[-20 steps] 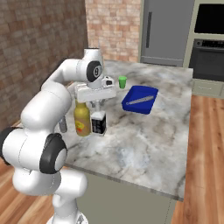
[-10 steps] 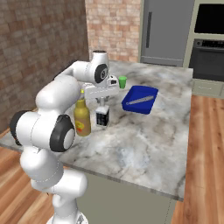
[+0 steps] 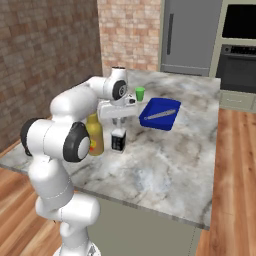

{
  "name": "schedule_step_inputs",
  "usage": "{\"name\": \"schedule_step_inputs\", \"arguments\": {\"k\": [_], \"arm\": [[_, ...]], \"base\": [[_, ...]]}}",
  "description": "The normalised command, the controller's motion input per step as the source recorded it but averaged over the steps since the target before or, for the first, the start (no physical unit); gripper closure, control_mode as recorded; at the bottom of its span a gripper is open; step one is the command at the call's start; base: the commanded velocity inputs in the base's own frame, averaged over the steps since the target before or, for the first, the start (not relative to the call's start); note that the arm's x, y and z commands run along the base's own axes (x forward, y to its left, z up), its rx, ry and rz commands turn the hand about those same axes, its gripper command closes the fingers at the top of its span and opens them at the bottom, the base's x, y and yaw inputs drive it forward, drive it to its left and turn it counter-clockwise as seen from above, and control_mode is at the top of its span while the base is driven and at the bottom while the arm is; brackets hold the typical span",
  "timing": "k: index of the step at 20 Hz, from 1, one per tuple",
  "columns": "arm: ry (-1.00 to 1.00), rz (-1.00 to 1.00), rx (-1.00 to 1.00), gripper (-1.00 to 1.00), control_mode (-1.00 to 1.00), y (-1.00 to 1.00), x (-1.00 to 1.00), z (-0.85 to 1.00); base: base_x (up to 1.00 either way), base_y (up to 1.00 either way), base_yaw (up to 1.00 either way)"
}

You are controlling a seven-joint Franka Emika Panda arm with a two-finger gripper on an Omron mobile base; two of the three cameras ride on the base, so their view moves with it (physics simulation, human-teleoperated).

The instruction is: Place the drinks on the dining counter in a tight cluster.

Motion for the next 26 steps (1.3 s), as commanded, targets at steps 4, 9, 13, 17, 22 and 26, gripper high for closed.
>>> {"name": "schedule_step_inputs", "arguments": {"k": [4,9,13,17,22,26], "arm": [[-0.18,0.0,0.02,1.0,-1.0,0.0,0.0,-0.59],[-0.13,0.0,0.01,1.0,-1.0,0.0,0.0,-0.08],[-0.03,0.0,0.0,1.0,-1.0,0.0,0.0,-0.05],[0.08,0.0,-0.02,1.0,-1.0,0.0,-0.03,0.02],[0.15,0.0,-0.02,1.0,-1.0,0.0,0.0,0.04],[0.04,0.0,0.0,1.0,-1.0,0.0,-0.02,0.0]], "base": [[0.0,0.0,0.0],[0.0,0.0,0.0],[0.0,0.0,0.0],[0.0,0.0,0.0],[0.0,0.0,0.0],[0.0,0.0,0.0]]}}
